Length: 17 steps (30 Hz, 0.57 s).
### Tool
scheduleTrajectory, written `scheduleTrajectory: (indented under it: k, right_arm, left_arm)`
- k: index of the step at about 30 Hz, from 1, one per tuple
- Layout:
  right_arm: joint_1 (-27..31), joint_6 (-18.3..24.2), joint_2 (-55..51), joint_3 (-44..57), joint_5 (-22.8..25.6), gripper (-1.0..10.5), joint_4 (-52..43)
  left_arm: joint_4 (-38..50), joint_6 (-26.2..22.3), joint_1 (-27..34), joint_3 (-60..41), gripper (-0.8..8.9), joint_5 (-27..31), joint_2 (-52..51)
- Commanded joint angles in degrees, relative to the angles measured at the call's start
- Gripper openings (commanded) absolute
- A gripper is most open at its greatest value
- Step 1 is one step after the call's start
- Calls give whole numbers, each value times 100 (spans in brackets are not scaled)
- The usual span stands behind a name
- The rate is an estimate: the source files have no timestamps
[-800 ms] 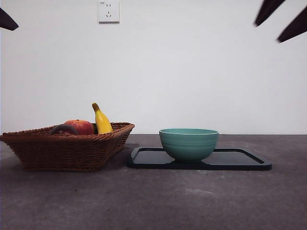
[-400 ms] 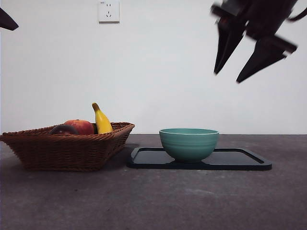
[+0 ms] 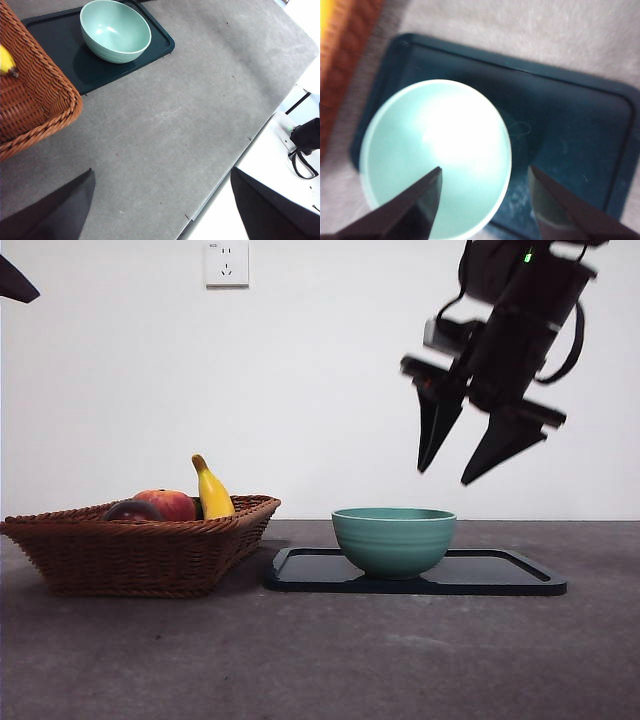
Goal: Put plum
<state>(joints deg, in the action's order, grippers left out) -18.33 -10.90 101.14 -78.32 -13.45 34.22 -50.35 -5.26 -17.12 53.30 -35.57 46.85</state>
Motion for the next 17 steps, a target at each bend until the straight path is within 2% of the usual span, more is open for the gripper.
scheduleTrajectory:
  k: [1,8,17]
  right_arm:
    - [-24,42,282,-140,4,273,-138]
    - [-33,39,704,-140,42,262,-282]
    - [-35,44,828,-140,149,59,-424]
  left_arm:
    - [66,-79,-20,76,433,-33,35]
    - [66,-79,-20,76,433,-33,35]
    - [66,-79,-20,76,433,-33,35]
